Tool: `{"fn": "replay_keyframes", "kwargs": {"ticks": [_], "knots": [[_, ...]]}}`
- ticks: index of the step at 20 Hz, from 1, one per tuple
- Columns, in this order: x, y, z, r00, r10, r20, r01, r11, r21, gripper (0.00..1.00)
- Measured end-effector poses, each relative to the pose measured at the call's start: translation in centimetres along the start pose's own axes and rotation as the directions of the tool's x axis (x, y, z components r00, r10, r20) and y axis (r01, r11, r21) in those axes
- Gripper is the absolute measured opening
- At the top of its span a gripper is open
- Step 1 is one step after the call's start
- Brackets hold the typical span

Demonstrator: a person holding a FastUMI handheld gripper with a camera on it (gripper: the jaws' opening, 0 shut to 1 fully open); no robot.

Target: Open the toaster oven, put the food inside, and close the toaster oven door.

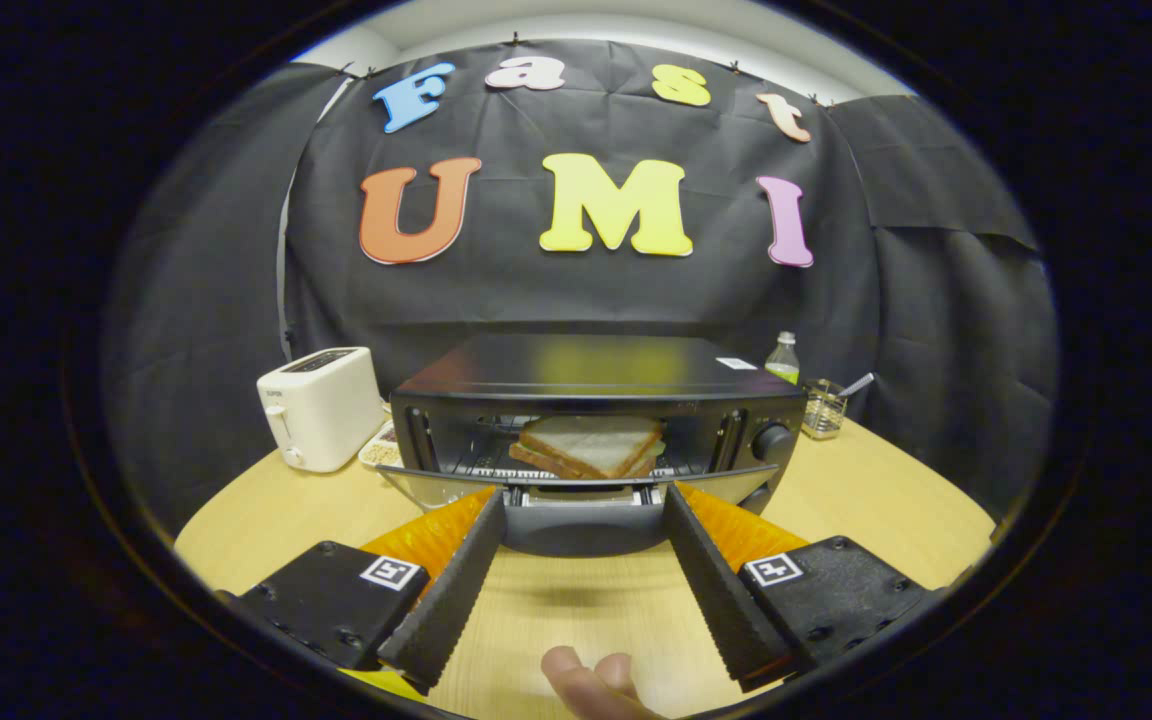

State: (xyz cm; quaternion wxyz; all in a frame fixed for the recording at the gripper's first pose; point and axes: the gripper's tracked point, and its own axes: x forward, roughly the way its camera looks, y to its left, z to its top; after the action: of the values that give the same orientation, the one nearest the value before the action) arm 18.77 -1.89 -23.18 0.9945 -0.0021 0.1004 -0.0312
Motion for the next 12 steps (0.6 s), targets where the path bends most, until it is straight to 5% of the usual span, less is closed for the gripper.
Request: {"fn": "replay_keyframes", "kwargs": {"ticks": [5,12], "knots": [[0.0,-1.1,1.4,0.999,-0.016,0.030,0.017,1.000,-0.013,1.00],[-6.1,-2.0,6.1,0.996,-0.003,0.084,0.001,1.000,0.018,1.00]]}}
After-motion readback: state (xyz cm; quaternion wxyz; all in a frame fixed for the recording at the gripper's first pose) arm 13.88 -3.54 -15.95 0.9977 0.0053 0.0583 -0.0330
